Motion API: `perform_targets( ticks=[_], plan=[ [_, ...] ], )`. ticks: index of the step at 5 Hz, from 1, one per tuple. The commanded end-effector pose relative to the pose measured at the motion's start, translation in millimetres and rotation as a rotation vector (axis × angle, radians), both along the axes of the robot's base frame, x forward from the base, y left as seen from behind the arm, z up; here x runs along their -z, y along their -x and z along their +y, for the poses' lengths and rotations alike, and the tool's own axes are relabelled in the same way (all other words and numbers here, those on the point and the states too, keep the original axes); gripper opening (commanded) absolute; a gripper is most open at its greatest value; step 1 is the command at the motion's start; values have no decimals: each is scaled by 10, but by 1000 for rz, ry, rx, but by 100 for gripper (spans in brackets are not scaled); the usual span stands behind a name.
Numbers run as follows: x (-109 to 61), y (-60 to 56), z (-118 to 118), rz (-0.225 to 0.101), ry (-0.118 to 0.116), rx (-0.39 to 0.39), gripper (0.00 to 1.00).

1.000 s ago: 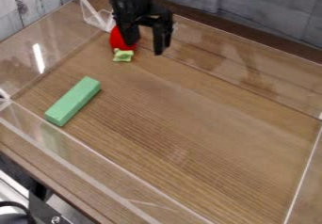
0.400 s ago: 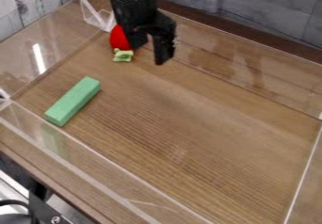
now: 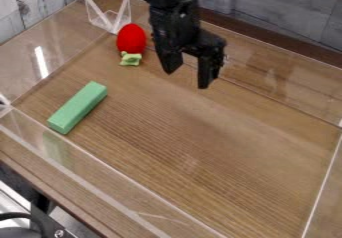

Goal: Move the red fruit to the left

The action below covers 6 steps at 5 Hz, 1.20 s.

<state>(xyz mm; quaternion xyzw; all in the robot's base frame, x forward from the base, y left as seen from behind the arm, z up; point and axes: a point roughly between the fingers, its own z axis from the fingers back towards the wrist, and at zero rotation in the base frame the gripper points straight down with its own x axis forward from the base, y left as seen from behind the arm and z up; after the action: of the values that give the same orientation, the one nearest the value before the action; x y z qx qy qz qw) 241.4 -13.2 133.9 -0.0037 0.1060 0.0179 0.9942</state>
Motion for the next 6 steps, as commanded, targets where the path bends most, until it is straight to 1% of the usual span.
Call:
perform_targets(
  ticks=[1,2,3,4,5,6],
  plan=[
    [-58,-60,-139,-43,-15,25,100],
    [-1,-61,-46,-23,-29,-18,100],
    [76,-61,138,-2,-82,-59,100],
    [118,-86,231,10,-105,-85,100],
    [161,-16,79,15,-109,-101,100],
    [218,52,-49,26,-133,-101,100]
  ],
)
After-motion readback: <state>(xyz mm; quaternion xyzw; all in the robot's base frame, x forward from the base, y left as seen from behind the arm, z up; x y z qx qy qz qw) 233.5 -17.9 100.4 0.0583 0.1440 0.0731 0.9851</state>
